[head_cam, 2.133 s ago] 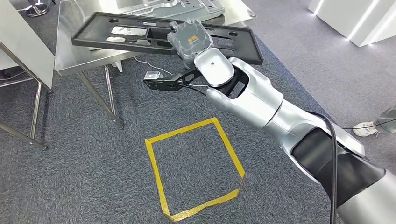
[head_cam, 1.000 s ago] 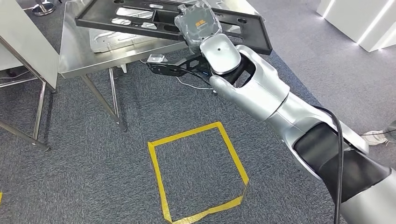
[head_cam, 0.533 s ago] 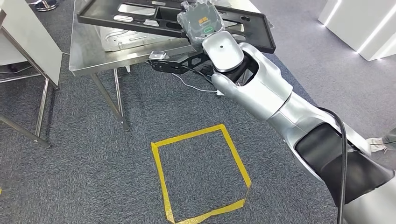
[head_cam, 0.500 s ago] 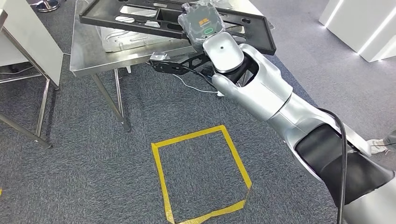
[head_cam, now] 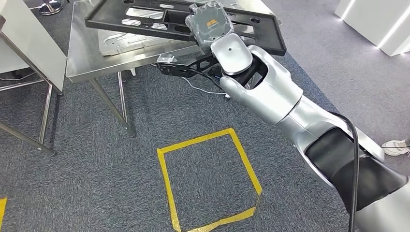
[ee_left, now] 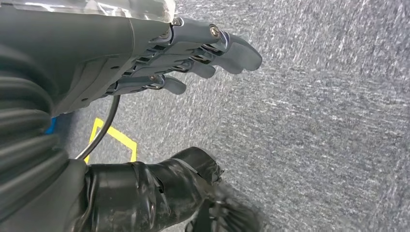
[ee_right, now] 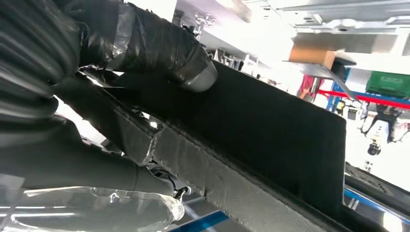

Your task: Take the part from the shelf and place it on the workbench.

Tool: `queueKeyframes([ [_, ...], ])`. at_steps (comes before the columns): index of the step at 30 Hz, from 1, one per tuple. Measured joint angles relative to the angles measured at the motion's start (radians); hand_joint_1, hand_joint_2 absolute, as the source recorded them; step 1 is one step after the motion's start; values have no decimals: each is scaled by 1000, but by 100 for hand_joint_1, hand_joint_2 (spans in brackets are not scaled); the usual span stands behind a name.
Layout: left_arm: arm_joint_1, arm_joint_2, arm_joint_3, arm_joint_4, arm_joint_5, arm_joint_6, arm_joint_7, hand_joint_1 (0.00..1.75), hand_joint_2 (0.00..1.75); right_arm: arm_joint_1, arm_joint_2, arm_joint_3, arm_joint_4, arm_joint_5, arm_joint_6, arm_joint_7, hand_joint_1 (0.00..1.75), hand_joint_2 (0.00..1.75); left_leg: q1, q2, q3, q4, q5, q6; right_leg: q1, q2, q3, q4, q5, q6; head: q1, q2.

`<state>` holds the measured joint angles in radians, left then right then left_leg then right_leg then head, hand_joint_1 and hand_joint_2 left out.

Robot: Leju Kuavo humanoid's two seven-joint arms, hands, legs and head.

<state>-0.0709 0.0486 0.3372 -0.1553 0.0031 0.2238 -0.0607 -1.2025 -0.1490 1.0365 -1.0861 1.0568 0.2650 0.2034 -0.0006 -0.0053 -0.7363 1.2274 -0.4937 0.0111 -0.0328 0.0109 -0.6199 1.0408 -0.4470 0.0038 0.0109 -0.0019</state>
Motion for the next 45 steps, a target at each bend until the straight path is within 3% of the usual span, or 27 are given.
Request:
queueKeyframes([
  [2, 0, 1, 0, 0, 0, 3, 2, 0, 175, -1, 3, 0, 3, 0, -3, -2, 175, 175, -11, 0, 68, -150, 74, 32, 2, 0, 14, -13, -2, 1, 1, 0],
  [4, 0, 3, 0, 0, -1, 9, 4, 0, 175, -1, 5, 0, 5, 0, -8, -4, 175, 175, -22, 0, 106, -225, 99, 55, -3, 0, 21, -28, 2, 7, 3, 0],
  [8, 0, 7, 0, 0, -3, 18, 5, 0, 175, 6, 8, 0, 13, 0, -11, -6, 175, 175, -24, 4, 149, -297, 110, 64, -4, -1, 25, -39, 0, 21, 5, 0],
  [9, -1, 5, 0, 0, -3, 18, 5, 0, 175, 5, 8, 0, 15, 0, -12, -6, 175, 175, -21, 6, 164, -320, 114, 66, -1, -2, 12, -12, -15, 21, 8, 0],
  [11, -4, -1, 0, 0, -3, 18, 5, 0, 175, 1, 9, 0, 19, 1, -15, -7, 175, 175, -18, 8, 173, -325, 110, 64, 4, -2, -51, 105, -63, 22, 12, 0],
  [13, -4, -5, 0, 0, -4, 18, 5, 0, 175, 7, 10, 0, 23, 1, -17, -11, 175, 175, -18, 7, 173, -307, 94, 60, 4, -3, -114, 213, -85, 28, 13, 0],
  [14, -4, -7, 0, 0, -4, 19, 5, 0, 175, 10, 10, 0, 26, 1, -18, -13, 175, 175, -17, 5, 172, -295, 85, 57, 4, -4, -125, 223, -73, 32, 13, 0],
  [16, -3, -9, 0, 0, -4, 19, 5, 0, 175, 13, 10, 0, 31, 1, -20, -15, 175, 175, -11, -2, 170, -263, 61, 45, -1, -6, -90, 132, -10, 41, 13, 0],
  [18, -2, -8, 0, 0, -4, 20, 4, 0, 175, 11, 13, 0, 34, 1, -22, -16, 175, 175, -10, -8, 163, -232, 39, 32, -2, -4, -43, 35, 24, 41, 14, 0],
  [21, -1, -6, 0, 0, -4, 22, 4, 0, 175, 8, 19, 1, 38, 1, -25, -17, 175, 175, -15, -12, 146, -208, 26, 24, -2, 1, -39, 19, 20, 20, 11, 0],
  [23, 2, -5, 0, 0, -4, 23, 4, 0, 175, 8, 20, 1, 42, 1, -25, -17, 175, 175, -12, -10, 135, -193, 12, 16, -4, 2, -44, 24, 18, 13, 8, 0],
  [25, 1, -5, 0, 0, -4, 24, 4, 0, 175, 7, 22, 1, 44, 2, -25, -16, 175, 175, -6, -4, 95, -114, -30, 2, -6, 3, -44, 24, 17, 8, 5, 0],
  [27, -2, -7, 0, 0, -5, 24, 4, 0, 175, 7, 24, 1, 44, 2, -25, -15, 175, 175, 0, 1, 25, 21, -79, -7, -6, 3, -40, 22, 15, 6, 3, 0],
  [28, -2, -8, 0, 0, -5, 24, 4, 0, 175, 9, 24, 1, 44, 2, -24, -16, 175, 175, 1, 1, -7, 72, -87, -6, -5, 4, -37, 21, 14, 5, 3, 0],
  [29, -1, -8, 0, 0, -5, 24, 4, 0, 175, 10, 24, 1, 44, 2, -24, -16, 175, 175, 0, 1, -23, 87, -76, -2, -2, 4, -34, 20, 11, 5, 3, 0],
  [30, -1, -9, 0, 0, -5, 24, 4, 0, 175, 12, 24, 1, 45, 2, -24, -16, 175, 175, -2, 1, -21, 64, -48, 6, 2, 4, -30, 19, 9, 3, 3, 0],
  [31, -1, -9, 0, 0, -5, 25, 4, 0, 175, 12, 25, 1, 45, 2, -24, -16, 175, 175, -7, 0, 1, 4, -5, 21, 7, 5, -23, 15, 8, 2, 3, 0],
  [33, -1, -7, 0, 0, -5, 25, 4, 0, 175, 9, 25, 1, 45, 3, -23, -16, 175, 175, -24, 1, 65, -139, 66, 63, 14, 5, -5, 0, 6, 0, 5, 0],
  [35, -1, -2, 0, 0, -5, 25, 5, 0, 175, 5, 25, 1, 45, 3, -23, -16, 175, 175, -37, 2, 104, -213, 87, 88, 12, 4, 4, -17, 10, 5, 8, 0],
  [38, 0, 2, 0, 0, -6, 26, 5, 0, 175, 6, 25, 1, 45, 3, -22, -16, 175, 175, -39, 4, 138, -271, 97, 92, 10, 3, 15, -37, 15, 15, 9, 0],
  [39, 0, 1, 0, 0, -7, 26, 5, 0, 175, 4, 24, 1, 45, 3, -21, -16, 175, 175, -36, 6, 153, -296, 103, 92, 13, 2, 10, -26, 5, 17, 10, 0],
  [41, -2, -2, 0, 0, -7, 26, 6, 0, 175, -2, 23, 1, 46, 3, -21, -16, 175, 175, -30, 10, 171, -318, 108, 86, 15, 0, -35, 68, -42, 19, 14, 0],
  [43, -3, -5, 0, 0, -8, 26, 6, 0, 175, -2, 23, 1, 47, 3, -20, -16, 175, 175, -29, 10, 172, -311, 99, 82, 15, 0, -107, 202, -90, 26, 15, 0],
  [44, -3, -7, 0, 0, -9, 26, 6, 0, 175, 2, 23, 1, 48, 3, -20, -16, 175, 175, -27, 9, 172, -301, 91, 78, 13, -1, -129, 235, -89, 31, 15, 0],
  [45, -3, -8, 0, 0, -9, 26, 7, 0, 175, 5, 23, 1, 49, 3, -19, -16, 175, 175, -25, 7, 171, -288, 82, 72, 9, -2, -132, 232, -71, 38, 15, 0],
])
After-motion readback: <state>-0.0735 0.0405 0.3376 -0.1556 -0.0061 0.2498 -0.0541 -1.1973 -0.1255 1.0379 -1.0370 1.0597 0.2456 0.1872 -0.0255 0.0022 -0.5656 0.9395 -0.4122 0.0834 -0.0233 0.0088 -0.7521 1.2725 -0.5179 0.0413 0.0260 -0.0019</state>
